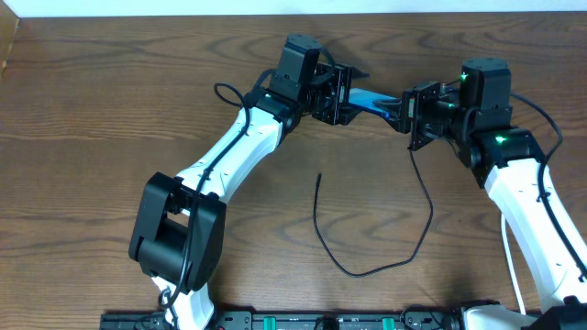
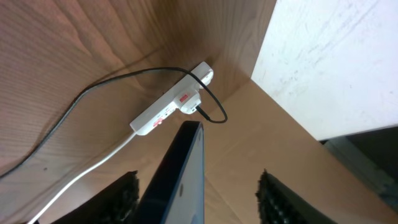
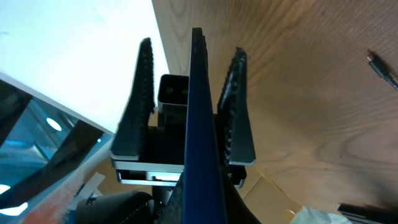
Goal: Plug charger to phone and switch on socket
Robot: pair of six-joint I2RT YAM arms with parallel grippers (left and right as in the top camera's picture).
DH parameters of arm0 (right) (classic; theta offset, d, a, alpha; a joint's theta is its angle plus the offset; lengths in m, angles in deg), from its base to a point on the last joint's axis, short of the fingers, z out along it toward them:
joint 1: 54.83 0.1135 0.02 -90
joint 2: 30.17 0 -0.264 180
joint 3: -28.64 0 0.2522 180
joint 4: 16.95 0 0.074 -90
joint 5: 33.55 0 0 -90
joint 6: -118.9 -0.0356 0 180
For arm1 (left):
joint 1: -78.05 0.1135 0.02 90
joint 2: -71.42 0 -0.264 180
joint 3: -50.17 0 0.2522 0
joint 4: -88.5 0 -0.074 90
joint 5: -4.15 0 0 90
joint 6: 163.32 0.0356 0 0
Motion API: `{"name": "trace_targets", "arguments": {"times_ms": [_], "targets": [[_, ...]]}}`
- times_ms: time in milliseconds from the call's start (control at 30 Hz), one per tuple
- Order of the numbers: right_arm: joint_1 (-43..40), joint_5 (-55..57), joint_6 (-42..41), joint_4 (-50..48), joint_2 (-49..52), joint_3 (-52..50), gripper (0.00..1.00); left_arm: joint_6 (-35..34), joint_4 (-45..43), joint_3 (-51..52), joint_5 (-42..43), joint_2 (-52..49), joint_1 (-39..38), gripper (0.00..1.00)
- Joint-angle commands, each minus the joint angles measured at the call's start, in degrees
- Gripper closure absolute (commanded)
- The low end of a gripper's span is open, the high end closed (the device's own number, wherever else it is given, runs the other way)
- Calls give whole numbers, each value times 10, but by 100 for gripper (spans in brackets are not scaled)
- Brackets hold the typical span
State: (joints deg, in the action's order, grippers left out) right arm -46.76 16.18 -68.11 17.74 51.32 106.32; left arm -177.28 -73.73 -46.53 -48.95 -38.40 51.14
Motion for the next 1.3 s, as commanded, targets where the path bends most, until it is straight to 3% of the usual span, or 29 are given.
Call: {"name": "trace_targets", "arguments": {"times_ms": [0, 267, 633, 900, 1067, 1267], "targets": [[6, -13, -18, -5, -1, 9, 99, -1, -1, -3, -5, 17, -2, 44], [7, -13, -20, -5, -1, 9, 98, -1, -1, -3, -5, 17, -2, 56], [9, -13, -20, -6, -1, 9, 99, 0, 0, -3, -5, 17, -2, 91], [9, -13, -19, -6, -1, 8, 99, 2, 0, -3, -5, 17, -2, 93], [9, -13, -16, -6, -1, 9, 76, 2, -1, -3, -5, 17, -2, 93], [9, -13, 6, -16, -1, 9, 28, 2, -1, -3, -5, 17, 0, 93]]}}
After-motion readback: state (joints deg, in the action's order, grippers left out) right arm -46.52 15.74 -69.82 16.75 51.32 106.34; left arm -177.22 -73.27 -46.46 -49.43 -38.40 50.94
